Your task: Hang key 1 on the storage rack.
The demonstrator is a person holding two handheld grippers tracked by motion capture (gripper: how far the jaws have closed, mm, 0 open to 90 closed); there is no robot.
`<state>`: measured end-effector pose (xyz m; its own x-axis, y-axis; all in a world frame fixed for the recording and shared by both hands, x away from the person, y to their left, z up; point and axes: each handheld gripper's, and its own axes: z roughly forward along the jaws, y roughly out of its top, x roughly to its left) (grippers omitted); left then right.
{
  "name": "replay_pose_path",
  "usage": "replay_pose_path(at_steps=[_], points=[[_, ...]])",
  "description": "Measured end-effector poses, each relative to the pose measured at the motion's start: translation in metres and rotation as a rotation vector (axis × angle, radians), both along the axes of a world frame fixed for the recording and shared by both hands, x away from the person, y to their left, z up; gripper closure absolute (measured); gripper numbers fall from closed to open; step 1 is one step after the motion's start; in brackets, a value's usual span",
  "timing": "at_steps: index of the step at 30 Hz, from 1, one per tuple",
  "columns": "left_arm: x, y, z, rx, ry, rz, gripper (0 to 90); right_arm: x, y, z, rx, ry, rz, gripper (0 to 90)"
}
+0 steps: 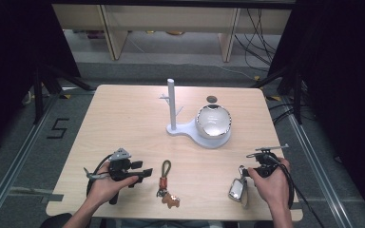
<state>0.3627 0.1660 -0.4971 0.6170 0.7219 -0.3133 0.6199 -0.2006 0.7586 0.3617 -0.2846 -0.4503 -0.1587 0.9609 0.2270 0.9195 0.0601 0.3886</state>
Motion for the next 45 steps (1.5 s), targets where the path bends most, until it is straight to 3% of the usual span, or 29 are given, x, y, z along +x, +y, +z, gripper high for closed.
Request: replay_pose_path(at_steps=[2, 4, 5, 9, 10, 12, 13, 16, 17, 18, 19, 22, 23, 25, 28, 29, 33, 38, 39, 43, 44, 45], points=[[0.001, -0.003, 0.001, 0.014, 0.016, 0.003, 38.8, 0.000, 0.001, 0.002, -0.001, -0.011, -0.004, 68.4], [0.005, -0.011, 0.004, 0.081, 0.039, -0.007, 37.2, 0.002, 0.004, 0.004, -0.002, 0.008, 0.006, 67.8], [0.005, -0.011, 0.004, 0.081, 0.039, -0.007, 37.1, 0.002, 0.004, 0.004, -0.002, 0.008, 0.006, 67.8], [0.009, -0.020, 0.010, 0.153, 0.081, -0.055, 36.8, 0.005, 0.010, 0.006, -0.016, 0.050, -0.013, 66.2], [0.009, -0.022, 0.012, 0.167, 0.100, -0.067, 36.7, 0.006, 0.012, 0.006, -0.022, 0.052, -0.042, 66.0], [0.011, -0.027, 0.015, 0.174, 0.122, -0.077, 36.8, 0.006, 0.013, 0.008, -0.002, 0.073, -0.043, 65.6], [0.013, -0.030, 0.019, 0.194, 0.144, -0.092, 36.9, 0.006, 0.013, 0.008, 0.001, 0.104, -0.042, 65.2], [0.016, -0.034, 0.022, 0.214, 0.167, -0.103, 37.2, 0.005, 0.015, 0.008, 0.013, 0.117, -0.075, 64.8], [0.017, -0.036, 0.025, 0.224, 0.175, -0.102, 37.3, 0.006, 0.012, 0.007, -0.033, 0.124, -0.055, 64.4], [0.017, -0.039, 0.025, 0.200, 0.183, -0.091, 37.3, 0.006, 0.012, 0.007, -0.033, 0.124, -0.055, 64.4], [0.020, -0.041, 0.027, 0.243, 0.193, -0.126, 37.4, 0.006, 0.012, 0.009, 0.005, 0.133, -0.049, 64.0], [0.023, -0.045, 0.028, 0.280, 0.212, -0.151, 37.8, 0.006, 0.011, 0.010, -0.005, 0.124, -0.073, 63.8], [0.024, -0.050, 0.027, 0.296, 0.235, -0.162, 38.0, 0.006, 0.009, 0.012, 0.021, 0.124, -0.060, 63.7], [0.025, -0.055, 0.027, 0.321, 0.257, -0.153, 38.4, 0.005, 0.011, 0.013, 0.037, 0.118, -0.102, 63.6], [0.026, -0.062, 0.024, 0.331, 0.280, -0.146, 39.3, 0.005, 0.012, 0.015, 0.046, 0.135, -0.107, 63.5], [0.027, -0.066, 0.023, 0.346, 0.290, -0.140, 39.3, 0.006, 0.008, 0.014, 0.024, 0.113, -0.060, 63.5], [0.032, -0.079, 0.018, 0.367, 0.319, -0.124, 42.2, 0.006, 0.012, 0.013, 0.034, 0.110, -0.062, 63.3], [0.034, -0.083, 0.018, 0.389, 0.339, -0.121, 46.4, 0.007, 0.012, 0.013, 0.042, 0.107, -0.060, 63.1], [0.033, -0.087, 0.019, 0.388, 0.366, -0.082, 47.1, 0.007, 0.011, 0.013, 0.047, 0.117, -0.046, 63.2], [0.034, -0.090, 0.021, 0.410, 0.382, -0.082, 48.0, 0.007, 0.013, 0.012, 0.047, 0.112, -0.055, 63.2], [0.034, -0.091, 0.021, 0.424, 0.379, -0.080, 48.4, 0.007, 0.011, 0.011, 0.014, 0.112, -0.045, 63.2], [0.034, -0.093, 0.021, 0.435, 0.382, -0.084, 48.9, 0.007, 0.012, 0.011, 0.026, 0.117, -0.050, 63.2]])
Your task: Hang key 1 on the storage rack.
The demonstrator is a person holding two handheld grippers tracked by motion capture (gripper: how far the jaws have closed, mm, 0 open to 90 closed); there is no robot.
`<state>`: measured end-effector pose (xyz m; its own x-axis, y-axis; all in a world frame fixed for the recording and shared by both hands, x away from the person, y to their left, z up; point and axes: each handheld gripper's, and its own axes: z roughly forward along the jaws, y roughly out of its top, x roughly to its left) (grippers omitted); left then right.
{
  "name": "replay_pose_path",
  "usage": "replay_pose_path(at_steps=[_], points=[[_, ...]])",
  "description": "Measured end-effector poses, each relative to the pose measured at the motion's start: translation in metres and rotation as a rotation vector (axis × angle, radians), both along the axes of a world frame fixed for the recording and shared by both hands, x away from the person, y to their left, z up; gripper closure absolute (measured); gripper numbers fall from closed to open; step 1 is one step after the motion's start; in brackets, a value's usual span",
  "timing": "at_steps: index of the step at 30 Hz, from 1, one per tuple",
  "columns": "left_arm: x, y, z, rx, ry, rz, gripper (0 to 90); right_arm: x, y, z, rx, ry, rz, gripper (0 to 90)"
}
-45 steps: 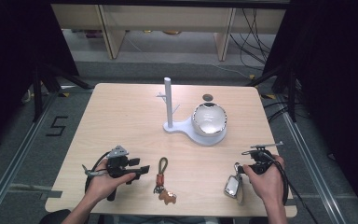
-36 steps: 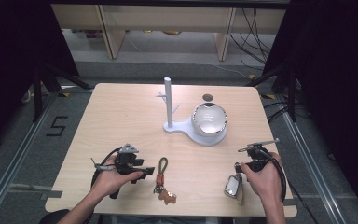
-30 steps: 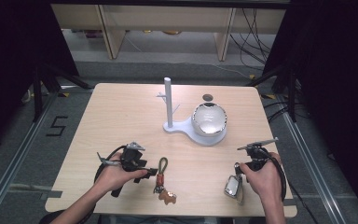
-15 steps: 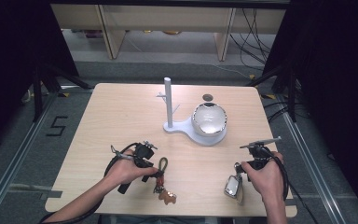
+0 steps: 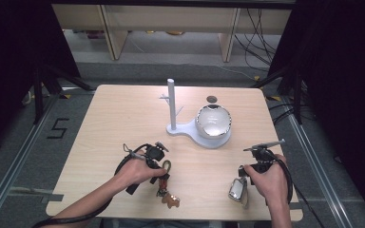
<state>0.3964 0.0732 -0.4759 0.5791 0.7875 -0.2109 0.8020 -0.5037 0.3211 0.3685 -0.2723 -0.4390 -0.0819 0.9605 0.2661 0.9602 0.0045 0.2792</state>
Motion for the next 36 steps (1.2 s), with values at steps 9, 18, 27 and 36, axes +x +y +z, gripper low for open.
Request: replay_pose_path(at_steps=[9, 18, 27, 36], points=[[-0.003, -0.010, -0.004, 0.080, 0.046, -0.021, 48.0, -0.001, 0.000, 0.000, 0.005, -0.002, -0.007, 63.4], [-0.003, -0.014, -0.004, 0.113, 0.070, -0.024, 47.0, -0.001, 0.002, -0.002, 0.030, 0.014, -0.004, 63.4], [-0.008, -0.013, -0.002, 0.138, 0.009, -0.173, 63.0, -0.002, -0.001, -0.002, 0.006, 0.004, 0.005, 63.4], [-0.004, -0.004, -0.001, 0.123, 0.022, -0.194, 71.2, -0.002, -0.001, -0.003, 0.039, -0.002, 0.001, 63.0]])
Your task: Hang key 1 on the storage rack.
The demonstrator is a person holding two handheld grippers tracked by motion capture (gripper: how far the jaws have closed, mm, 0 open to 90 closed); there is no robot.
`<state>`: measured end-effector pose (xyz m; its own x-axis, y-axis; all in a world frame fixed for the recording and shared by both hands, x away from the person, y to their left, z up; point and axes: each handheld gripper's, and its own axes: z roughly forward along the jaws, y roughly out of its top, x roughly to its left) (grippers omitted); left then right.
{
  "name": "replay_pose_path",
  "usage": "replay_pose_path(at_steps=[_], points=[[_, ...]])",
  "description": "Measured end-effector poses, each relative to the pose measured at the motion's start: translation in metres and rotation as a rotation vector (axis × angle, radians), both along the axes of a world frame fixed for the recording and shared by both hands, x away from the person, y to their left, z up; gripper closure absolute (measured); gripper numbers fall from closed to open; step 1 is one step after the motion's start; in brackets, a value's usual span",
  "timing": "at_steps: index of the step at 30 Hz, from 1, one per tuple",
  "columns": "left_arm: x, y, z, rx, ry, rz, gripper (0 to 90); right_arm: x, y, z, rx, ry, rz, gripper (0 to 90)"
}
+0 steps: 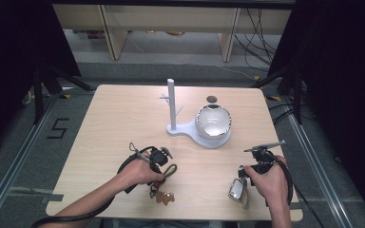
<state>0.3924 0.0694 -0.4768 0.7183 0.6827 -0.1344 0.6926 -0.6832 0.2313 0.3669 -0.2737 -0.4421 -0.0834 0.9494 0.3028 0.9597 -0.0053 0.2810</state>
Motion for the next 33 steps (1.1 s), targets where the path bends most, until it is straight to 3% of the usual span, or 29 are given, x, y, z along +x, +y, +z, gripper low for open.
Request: replay_pose_path(at_steps=[5, 6, 9, 10, 11, 13, 14, 15, 18, 19, 20, 23, 24, 25, 26, 27, 28, 29, 31, 32, 33], points=[[0.000, 0.000, -0.002, 0.016, 0.013, 0.005, 65.0, 0.000, 0.001, 0.000, 0.002, 0.000, 0.002, 62.2], [-0.001, 0.000, -0.002, 0.019, 0.012, -0.002, 64.7, 0.000, 0.003, -0.001, 0.017, 0.005, -0.019, 62.1], [-0.001, 0.000, -0.003, 0.022, -0.020, -0.036, 66.7, -0.001, 0.000, 0.000, -0.003, 0.009, 0.014, 61.9], [-0.002, 0.000, -0.002, 0.034, -0.021, -0.045, 67.4, -0.002, 0.005, 0.001, 0.023, 0.036, -0.048, 61.8], [-0.004, 0.000, -0.002, 0.029, -0.038, -0.064, 69.1, -0.001, 0.001, 0.000, 0.005, 0.009, -0.002, 61.8], [-0.004, 0.000, -0.002, 0.022, -0.041, -0.071, 71.0, 0.000, 0.001, 0.000, 0.001, 0.005, 0.007, 61.8], [-0.005, 0.002, -0.001, -0.018, -0.048, -0.072, 73.9, -0.002, 0.009, 0.001, 0.049, 0.039, -0.096, 61.8], [-0.005, 0.002, -0.001, -0.018, -0.048, -0.072, 75.5, -0.001, 0.002, 0.000, 0.002, 0.005, -0.011, 61.8], [-0.007, 0.007, -0.001, -0.048, -0.065, -0.095, 76.2, -0.001, 0.001, 0.000, 0.011, 0.016, -0.005, 60.9], [-0.008, 0.009, -0.001, -0.056, -0.066, -0.100, 76.5, -0.001, 0.002, -0.001, 0.012, 0.000, -0.019, 60.5], [-0.009, 0.010, -0.001, -0.063, -0.063, -0.101, 76.8, 0.000, 0.000, -0.002, -0.003, -0.018, 0.005, 60.5], [-0.011, 0.013, -0.001, -0.081, -0.070, -0.106, 77.4, 0.000, 0.000, -0.002, -0.005, -0.019, 0.007, 60.6], [-0.012, 0.016, 0.001, -0.096, -0.077, -0.106, 78.1, -0.002, 0.004, 0.000, 0.018, 0.005, -0.040, 60.6], [-0.012, 0.016, 0.001, -0.096, -0.077, -0.106, 78.4, -0.001, 0.003, 0.001, 0.006, 0.009, -0.028, 60.7], [-0.013, 0.020, 0.004, -0.120, -0.092, -0.091, 78.6, -0.001, 0.000, 0.000, -0.020, -0.008, -0.003, 60.7], [-0.013, 0.022, 0.006, -0.130, -0.103, -0.086, 78.7, -0.001, 0.001, 0.001, 0.011, -0.002, -0.006, 60.7], [-0.013, 0.022, 0.006, -0.130, -0.103, -0.086, 78.7, -0.001, 0.001, 0.001, 0.006, -0.005, -0.005, 60.8], [-0.014, 0.022, 0.007, -0.177, -0.127, -0.044, 78.8, -0.001, 0.001, 0.001, 0.006, -0.005, -0.005, 60.8], [-0.014, 0.026, 0.010, -0.193, -0.139, -0.041, 78.8, -0.001, 0.001, 0.001, 0.008, -0.005, -0.006, 60.8], [-0.013, 0.029, 0.011, -0.204, -0.147, -0.050, 78.9, -0.001, 0.000, -0.001, 0.000, -0.020, 0.005, 60.8], [-0.012, 0.032, 0.012, -0.221, -0.149, -0.054, 78.9, 0.000, -0.001, -0.004, 0.000, -0.065, 0.041, 60.8]])
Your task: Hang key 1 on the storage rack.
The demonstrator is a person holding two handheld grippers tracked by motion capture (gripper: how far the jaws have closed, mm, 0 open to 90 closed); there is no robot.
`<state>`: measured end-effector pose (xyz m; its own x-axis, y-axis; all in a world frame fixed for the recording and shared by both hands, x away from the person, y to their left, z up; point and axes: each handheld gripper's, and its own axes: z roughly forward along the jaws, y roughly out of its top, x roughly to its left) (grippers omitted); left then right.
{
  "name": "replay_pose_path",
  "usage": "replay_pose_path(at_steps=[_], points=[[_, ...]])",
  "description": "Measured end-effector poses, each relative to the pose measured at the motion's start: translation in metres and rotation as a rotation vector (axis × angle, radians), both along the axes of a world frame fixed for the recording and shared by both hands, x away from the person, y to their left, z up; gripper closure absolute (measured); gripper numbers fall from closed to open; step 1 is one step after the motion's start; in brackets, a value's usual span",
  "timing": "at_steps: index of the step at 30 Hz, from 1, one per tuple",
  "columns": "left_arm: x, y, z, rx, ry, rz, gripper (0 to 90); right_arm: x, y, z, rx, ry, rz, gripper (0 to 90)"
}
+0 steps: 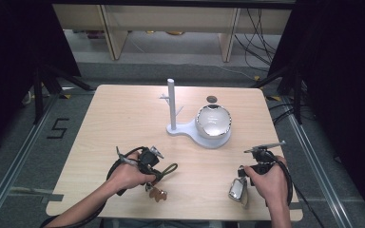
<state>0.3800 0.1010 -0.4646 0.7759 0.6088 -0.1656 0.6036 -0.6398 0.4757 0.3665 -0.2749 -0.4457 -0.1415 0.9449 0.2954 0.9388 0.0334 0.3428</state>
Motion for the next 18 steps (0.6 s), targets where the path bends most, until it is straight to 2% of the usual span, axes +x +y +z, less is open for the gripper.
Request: replay_pose_path(at_steps=[1, 2, 6, 7, 8, 9, 10, 11, 12, 14, 17, 18], points=[[0.001, 0.005, 0.003, -0.014, -0.019, -0.006, 79.0, 0.000, 0.002, 0.003, -0.007, 0.039, -0.022, 60.8], [0.001, 0.005, 0.003, -0.014, -0.019, -0.006, 79.0, 0.000, 0.002, 0.003, -0.007, 0.039, -0.022, 60.8], [0.003, 0.018, 0.011, -0.061, -0.077, 0.014, 79.0, -0.001, 0.001, 0.003, -0.008, 0.048, -0.032, 61.1], [0.004, 0.022, 0.014, -0.075, -0.095, 0.029, 79.0, -0.001, -0.003, 0.001, -0.033, 0.007, 0.018, 61.1], [0.003, 0.023, 0.014, -0.107, -0.114, 0.059, 79.1, -0.002, -0.001, 0.003, -0.025, 0.031, -0.001, 61.1], [0.003, 0.026, 0.016, -0.144, -0.144, 0.093, 79.1, -0.001, -0.001, 0.003, -0.023, 0.026, 0.003, 61.2], [0.003, 0.026, 0.016, -0.144, -0.144, 0.093, 79.1, -0.001, -0.001, 0.003, -0.023, 0.026, 0.003, 61.2], [0.005, 0.030, 0.019, -0.176, -0.183, 0.115, 79.1, -0.001, 0.000, 0.004, -0.010, 0.027, -0.017, 61.3], [0.005, 0.030, 0.019, -0.176, -0.183, 0.115, 79.1, -0.001, -0.002, 0.004, -0.026, 0.021, 0.010, 61.3], [0.007, 0.034, 0.022, -0.220, -0.213, 0.134, 79.1, -0.001, -0.002, 0.004, -0.023, 0.019, 0.007, 61.3], [0.009, 0.039, 0.026, -0.251, -0.273, 0.175, 79.1, -0.002, -0.001, 0.004, -0.019, 0.020, 0.002, 61.3], [0.011, 0.042, 0.029, -0.258, -0.313, 0.205, 79.1, -0.002, -0.002, 0.004, -0.018, 0.019, 0.003, 61.3]])
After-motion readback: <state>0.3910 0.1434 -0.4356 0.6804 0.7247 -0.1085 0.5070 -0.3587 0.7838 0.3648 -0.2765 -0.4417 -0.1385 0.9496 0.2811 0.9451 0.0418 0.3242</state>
